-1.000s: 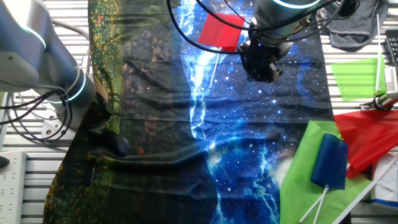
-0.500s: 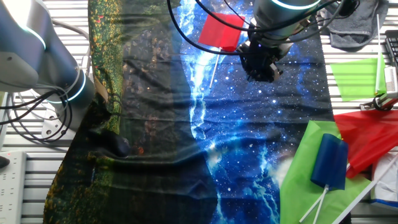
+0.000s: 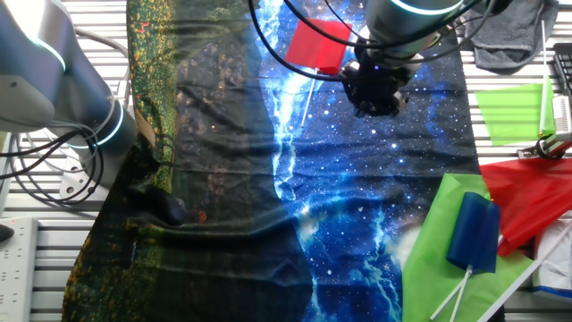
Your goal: Wave the flag
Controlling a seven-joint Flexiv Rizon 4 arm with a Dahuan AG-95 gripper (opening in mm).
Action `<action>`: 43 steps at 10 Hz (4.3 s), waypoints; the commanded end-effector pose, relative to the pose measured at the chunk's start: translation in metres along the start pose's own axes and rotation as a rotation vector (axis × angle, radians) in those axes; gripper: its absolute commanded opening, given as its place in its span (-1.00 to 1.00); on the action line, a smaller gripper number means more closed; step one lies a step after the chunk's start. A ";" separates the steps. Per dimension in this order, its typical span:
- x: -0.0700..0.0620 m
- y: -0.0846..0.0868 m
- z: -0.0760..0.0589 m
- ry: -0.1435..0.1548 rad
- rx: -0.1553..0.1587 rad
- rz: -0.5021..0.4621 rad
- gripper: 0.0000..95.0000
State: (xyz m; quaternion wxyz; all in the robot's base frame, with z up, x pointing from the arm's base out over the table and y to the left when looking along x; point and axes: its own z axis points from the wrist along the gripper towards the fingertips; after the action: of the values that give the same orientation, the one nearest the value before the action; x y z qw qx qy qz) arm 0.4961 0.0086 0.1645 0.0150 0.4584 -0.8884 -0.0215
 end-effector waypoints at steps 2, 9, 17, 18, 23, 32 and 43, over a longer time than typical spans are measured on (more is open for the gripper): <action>0.000 0.000 0.000 0.000 -0.022 -0.024 -1.00; -0.021 0.081 0.028 0.003 0.001 0.074 -1.00; -0.059 0.145 0.157 -0.047 0.029 0.146 -0.60; -0.060 0.146 0.165 -0.056 0.040 0.148 -0.60; -0.061 0.141 0.151 -0.049 0.077 0.135 -0.60; -0.059 0.132 0.159 -0.064 0.074 0.053 -0.60; -0.060 0.132 0.162 0.010 0.204 -0.442 -0.60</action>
State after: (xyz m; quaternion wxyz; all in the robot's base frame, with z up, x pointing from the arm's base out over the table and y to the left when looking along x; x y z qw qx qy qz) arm 0.4128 0.1384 0.0131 -0.0266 0.6313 -0.7729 0.0571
